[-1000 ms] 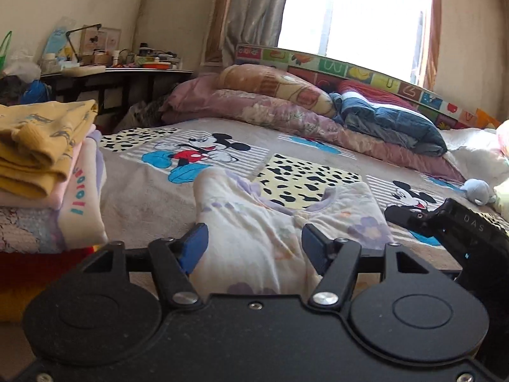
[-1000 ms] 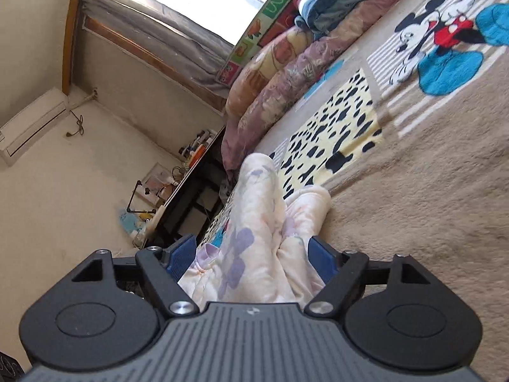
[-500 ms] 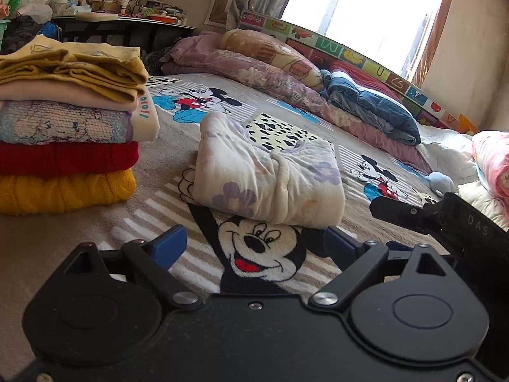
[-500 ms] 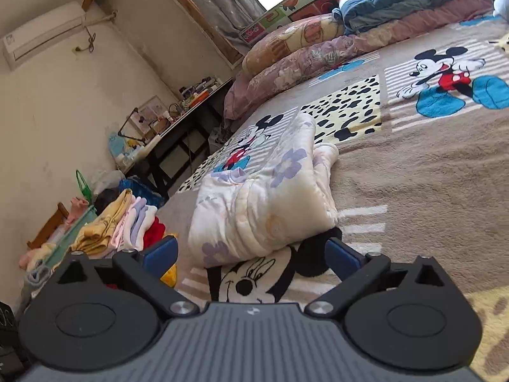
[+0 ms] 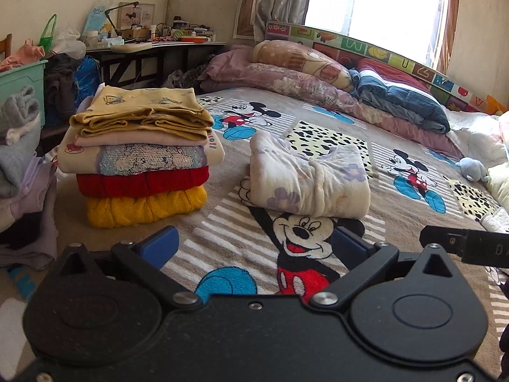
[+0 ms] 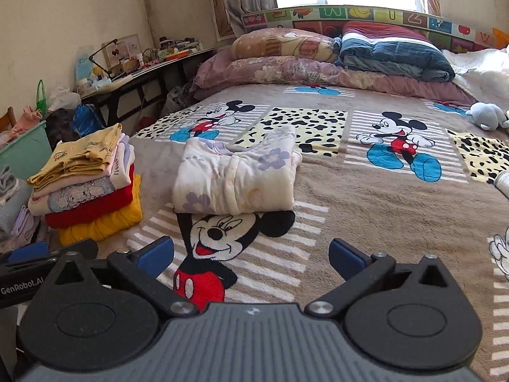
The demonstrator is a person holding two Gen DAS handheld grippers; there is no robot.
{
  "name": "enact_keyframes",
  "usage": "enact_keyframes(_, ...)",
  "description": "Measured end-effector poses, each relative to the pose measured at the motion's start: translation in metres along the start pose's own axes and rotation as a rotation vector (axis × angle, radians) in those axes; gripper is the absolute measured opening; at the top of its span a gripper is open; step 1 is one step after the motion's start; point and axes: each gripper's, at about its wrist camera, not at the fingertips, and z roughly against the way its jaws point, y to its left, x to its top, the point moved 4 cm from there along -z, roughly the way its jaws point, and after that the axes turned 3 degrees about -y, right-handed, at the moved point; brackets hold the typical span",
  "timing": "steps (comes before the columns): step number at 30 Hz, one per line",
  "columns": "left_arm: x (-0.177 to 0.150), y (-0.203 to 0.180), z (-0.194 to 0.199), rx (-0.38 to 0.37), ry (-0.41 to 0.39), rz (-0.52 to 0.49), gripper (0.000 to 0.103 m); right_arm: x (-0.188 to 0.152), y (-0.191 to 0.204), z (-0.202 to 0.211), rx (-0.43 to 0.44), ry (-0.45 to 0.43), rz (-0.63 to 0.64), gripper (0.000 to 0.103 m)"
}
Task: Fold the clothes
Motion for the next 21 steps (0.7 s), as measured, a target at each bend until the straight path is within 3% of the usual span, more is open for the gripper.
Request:
enact_keyframes(7,0.007,0.000,0.007,-0.018,0.005,-0.008,0.103,-0.004,0.007,0.013,-0.083,0.027,0.016,0.103)
enact_keyframes(11,0.008,-0.005,0.009,0.018,-0.021,-0.068,0.103,-0.004,0.010,0.017,-0.123,0.023,0.019,0.103)
enact_keyframes(21,0.012,0.003,0.008,0.015,-0.037,-0.064,0.103,-0.005,0.025,0.016,-0.158,0.023,0.048,0.103)
